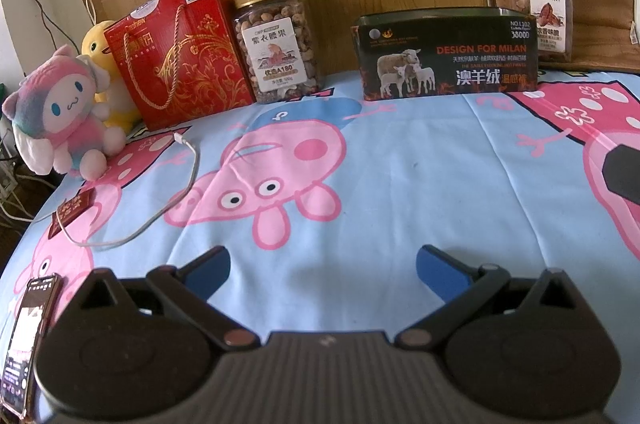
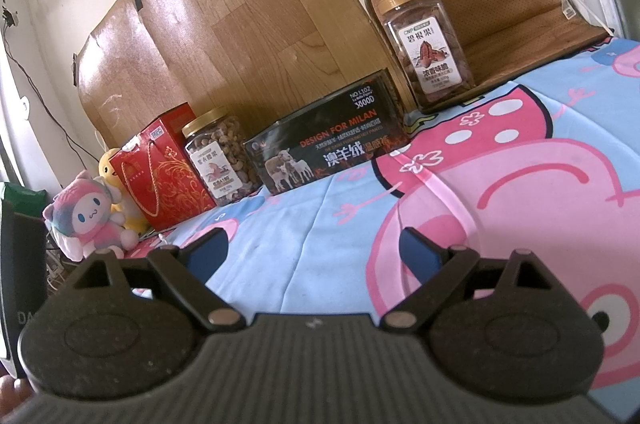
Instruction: Organize snacks
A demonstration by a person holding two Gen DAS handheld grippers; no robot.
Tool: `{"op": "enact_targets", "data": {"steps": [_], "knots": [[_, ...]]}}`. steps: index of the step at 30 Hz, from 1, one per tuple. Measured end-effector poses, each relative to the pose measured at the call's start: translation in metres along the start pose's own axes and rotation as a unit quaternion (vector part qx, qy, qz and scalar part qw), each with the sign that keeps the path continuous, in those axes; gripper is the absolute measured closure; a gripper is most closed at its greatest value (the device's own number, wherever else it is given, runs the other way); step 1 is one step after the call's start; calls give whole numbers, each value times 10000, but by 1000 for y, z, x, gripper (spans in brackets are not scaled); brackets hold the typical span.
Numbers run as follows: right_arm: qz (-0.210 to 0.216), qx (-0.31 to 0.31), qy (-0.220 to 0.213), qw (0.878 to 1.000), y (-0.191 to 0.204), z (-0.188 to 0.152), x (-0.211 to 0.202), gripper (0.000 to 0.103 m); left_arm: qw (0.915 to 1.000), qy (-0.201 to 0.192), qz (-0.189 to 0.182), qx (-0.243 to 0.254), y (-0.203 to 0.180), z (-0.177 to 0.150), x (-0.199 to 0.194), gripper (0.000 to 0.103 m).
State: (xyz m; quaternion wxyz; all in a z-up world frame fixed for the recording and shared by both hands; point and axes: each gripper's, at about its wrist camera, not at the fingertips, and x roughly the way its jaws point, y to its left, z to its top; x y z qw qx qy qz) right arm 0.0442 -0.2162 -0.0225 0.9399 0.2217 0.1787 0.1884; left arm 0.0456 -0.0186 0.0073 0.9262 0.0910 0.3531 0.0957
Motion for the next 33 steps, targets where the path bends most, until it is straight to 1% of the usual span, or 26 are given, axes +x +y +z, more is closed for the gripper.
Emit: {"op": "enact_targets", "data": {"steps": [33], "knots": [[20,42,-25,10000,4,-2,-1,9,10000,-23,4,90,-1,0,1,0]]}}
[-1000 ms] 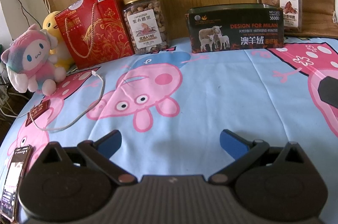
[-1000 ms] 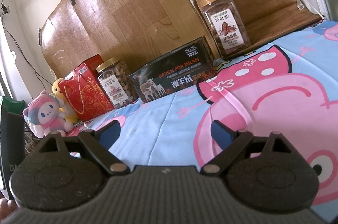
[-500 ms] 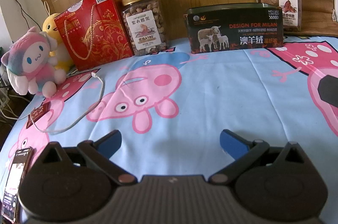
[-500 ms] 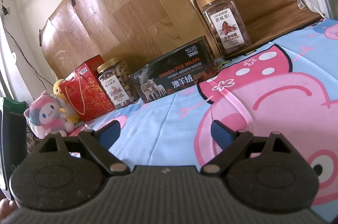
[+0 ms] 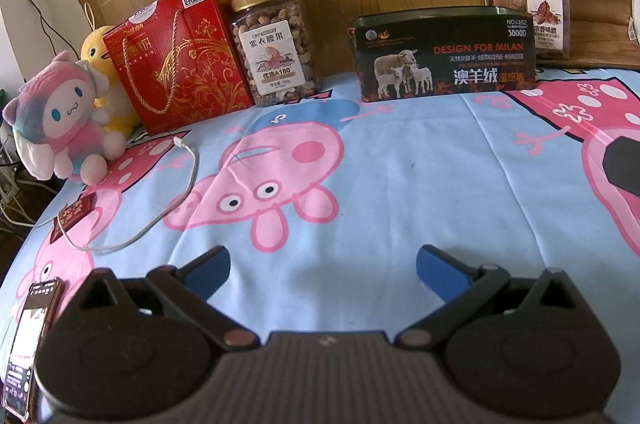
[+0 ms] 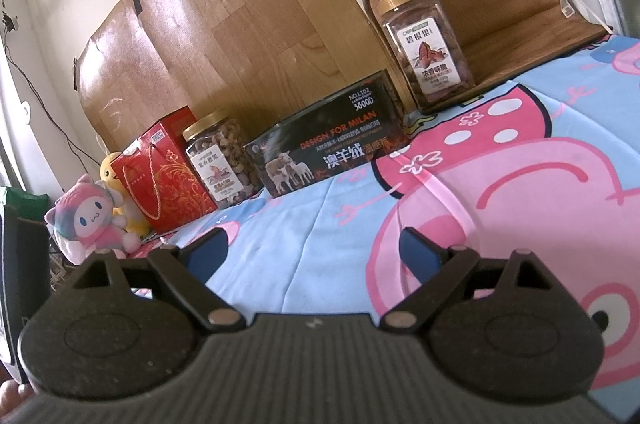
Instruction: Organize snacks
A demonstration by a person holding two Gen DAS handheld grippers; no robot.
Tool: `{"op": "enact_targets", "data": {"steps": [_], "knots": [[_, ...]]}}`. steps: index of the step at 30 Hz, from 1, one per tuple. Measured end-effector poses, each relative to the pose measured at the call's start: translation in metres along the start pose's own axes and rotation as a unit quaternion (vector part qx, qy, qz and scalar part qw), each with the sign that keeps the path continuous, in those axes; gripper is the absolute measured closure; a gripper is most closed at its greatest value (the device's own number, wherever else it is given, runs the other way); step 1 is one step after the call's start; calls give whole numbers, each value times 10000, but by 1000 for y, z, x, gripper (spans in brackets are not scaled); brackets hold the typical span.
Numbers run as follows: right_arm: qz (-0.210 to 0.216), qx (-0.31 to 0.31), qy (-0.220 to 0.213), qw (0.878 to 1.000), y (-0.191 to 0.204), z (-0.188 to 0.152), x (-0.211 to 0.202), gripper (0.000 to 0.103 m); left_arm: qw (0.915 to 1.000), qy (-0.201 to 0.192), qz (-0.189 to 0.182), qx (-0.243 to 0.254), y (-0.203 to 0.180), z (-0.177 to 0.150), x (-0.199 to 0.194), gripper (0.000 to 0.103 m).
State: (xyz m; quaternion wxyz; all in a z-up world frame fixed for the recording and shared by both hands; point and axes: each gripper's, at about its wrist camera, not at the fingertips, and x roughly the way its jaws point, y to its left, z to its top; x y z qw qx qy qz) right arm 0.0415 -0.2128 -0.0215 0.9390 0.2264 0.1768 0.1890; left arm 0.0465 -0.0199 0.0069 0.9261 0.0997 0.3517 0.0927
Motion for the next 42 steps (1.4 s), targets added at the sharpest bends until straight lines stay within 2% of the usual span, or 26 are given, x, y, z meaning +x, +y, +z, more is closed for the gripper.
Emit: {"op": "enact_targets", "data": {"steps": [42], "knots": [[32,94,-57,9999,-4,2,-1,9,9999,-43,-51,113,-4,1,-1,0]]}}
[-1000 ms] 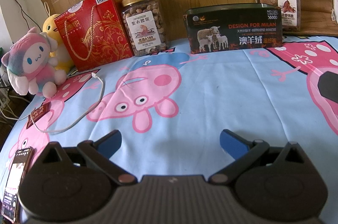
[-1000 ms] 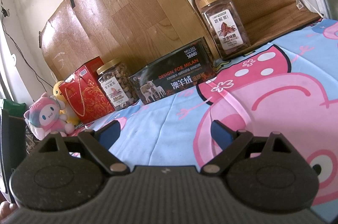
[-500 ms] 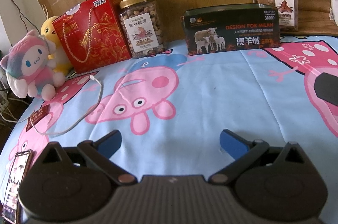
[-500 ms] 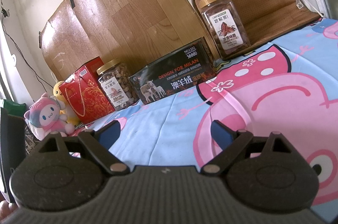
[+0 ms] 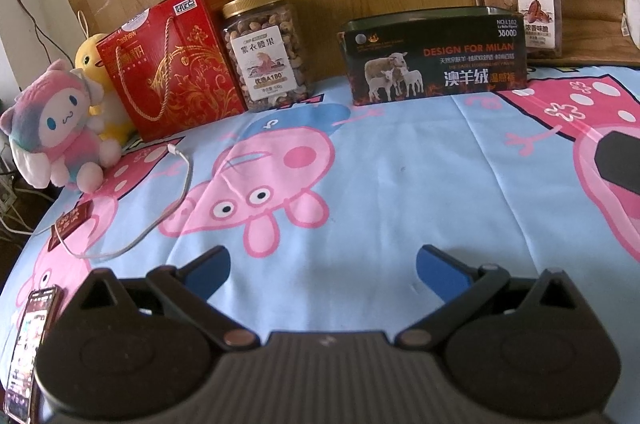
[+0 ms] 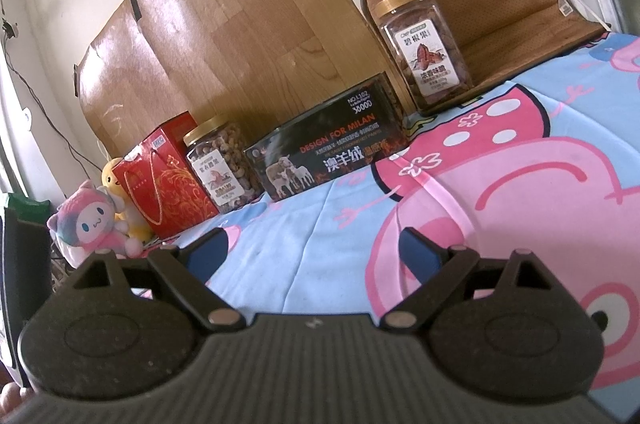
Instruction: Organize snacks
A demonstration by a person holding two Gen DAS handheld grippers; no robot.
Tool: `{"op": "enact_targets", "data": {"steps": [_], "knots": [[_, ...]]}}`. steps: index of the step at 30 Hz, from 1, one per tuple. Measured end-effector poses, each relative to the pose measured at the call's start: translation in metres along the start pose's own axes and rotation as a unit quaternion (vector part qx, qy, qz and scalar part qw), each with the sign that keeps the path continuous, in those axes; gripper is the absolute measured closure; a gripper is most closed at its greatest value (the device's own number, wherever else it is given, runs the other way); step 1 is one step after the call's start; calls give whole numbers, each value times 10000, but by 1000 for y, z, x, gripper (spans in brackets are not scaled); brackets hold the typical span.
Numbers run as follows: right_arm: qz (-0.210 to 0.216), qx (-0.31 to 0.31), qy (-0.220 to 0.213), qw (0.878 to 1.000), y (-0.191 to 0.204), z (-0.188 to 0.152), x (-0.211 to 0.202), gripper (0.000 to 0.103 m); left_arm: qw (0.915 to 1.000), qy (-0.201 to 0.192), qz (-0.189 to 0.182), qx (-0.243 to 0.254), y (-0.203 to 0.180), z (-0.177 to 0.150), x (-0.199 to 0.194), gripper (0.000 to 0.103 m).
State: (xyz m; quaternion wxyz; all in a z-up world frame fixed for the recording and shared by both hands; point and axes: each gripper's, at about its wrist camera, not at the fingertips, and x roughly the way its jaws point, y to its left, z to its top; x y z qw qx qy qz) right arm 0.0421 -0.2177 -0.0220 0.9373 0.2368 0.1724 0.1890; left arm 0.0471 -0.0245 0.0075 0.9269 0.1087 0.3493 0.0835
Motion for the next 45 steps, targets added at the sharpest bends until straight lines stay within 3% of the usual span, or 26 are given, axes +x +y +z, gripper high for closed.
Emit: {"op": "enact_targets", "data": {"steps": [45], "knots": [[-2,31,-63,10000,-1,-1,-1,9,10000,-44,-76,33,2,3,-2,0]]}}
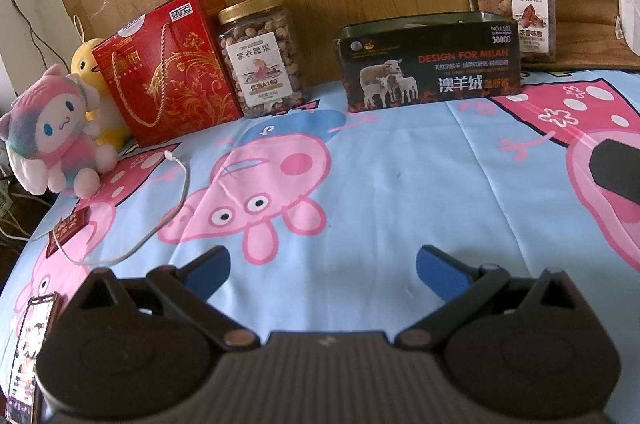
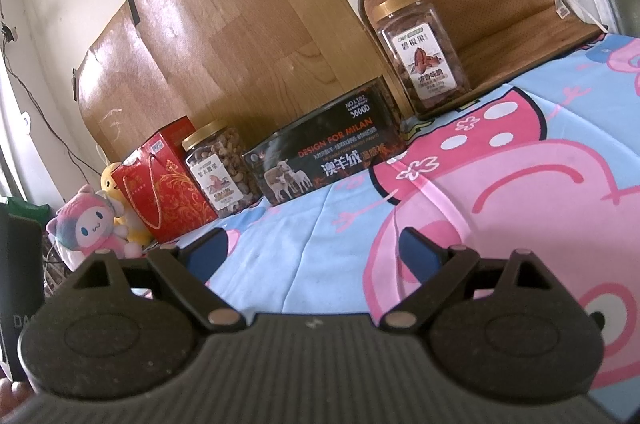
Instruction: Organize snacks
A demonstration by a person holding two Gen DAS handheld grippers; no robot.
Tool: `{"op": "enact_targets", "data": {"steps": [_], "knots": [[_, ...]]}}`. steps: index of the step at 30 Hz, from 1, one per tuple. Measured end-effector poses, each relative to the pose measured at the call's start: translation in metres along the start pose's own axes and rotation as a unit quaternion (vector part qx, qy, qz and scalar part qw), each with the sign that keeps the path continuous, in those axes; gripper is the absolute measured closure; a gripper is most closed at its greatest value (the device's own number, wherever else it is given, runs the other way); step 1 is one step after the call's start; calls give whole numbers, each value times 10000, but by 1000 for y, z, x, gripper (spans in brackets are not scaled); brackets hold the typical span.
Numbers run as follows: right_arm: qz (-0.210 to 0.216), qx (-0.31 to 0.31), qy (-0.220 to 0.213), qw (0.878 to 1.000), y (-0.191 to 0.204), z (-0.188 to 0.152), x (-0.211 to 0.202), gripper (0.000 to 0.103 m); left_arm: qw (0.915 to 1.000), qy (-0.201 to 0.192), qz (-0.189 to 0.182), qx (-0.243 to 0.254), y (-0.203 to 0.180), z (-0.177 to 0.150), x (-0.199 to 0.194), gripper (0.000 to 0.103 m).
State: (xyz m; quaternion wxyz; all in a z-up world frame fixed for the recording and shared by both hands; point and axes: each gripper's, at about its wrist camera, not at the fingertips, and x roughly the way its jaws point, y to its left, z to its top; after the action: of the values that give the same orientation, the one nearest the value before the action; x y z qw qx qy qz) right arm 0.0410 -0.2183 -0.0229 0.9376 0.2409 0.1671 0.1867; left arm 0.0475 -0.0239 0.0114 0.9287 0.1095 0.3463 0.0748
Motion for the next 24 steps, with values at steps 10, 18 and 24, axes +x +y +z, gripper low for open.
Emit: {"op": "enact_targets", "data": {"steps": [10,18,24], "knots": [[-1,11,-18,10000,-2,1,0,9,9999,82,-82,11,0,-1,2,0],[0,17,-22,10000,-2,1,0,9,9999,112,-127,13,0,0,4,0],[-2,10,-20,10000,-1,1,0,9,9997,133,-193,28,0,0,5,0]]}}
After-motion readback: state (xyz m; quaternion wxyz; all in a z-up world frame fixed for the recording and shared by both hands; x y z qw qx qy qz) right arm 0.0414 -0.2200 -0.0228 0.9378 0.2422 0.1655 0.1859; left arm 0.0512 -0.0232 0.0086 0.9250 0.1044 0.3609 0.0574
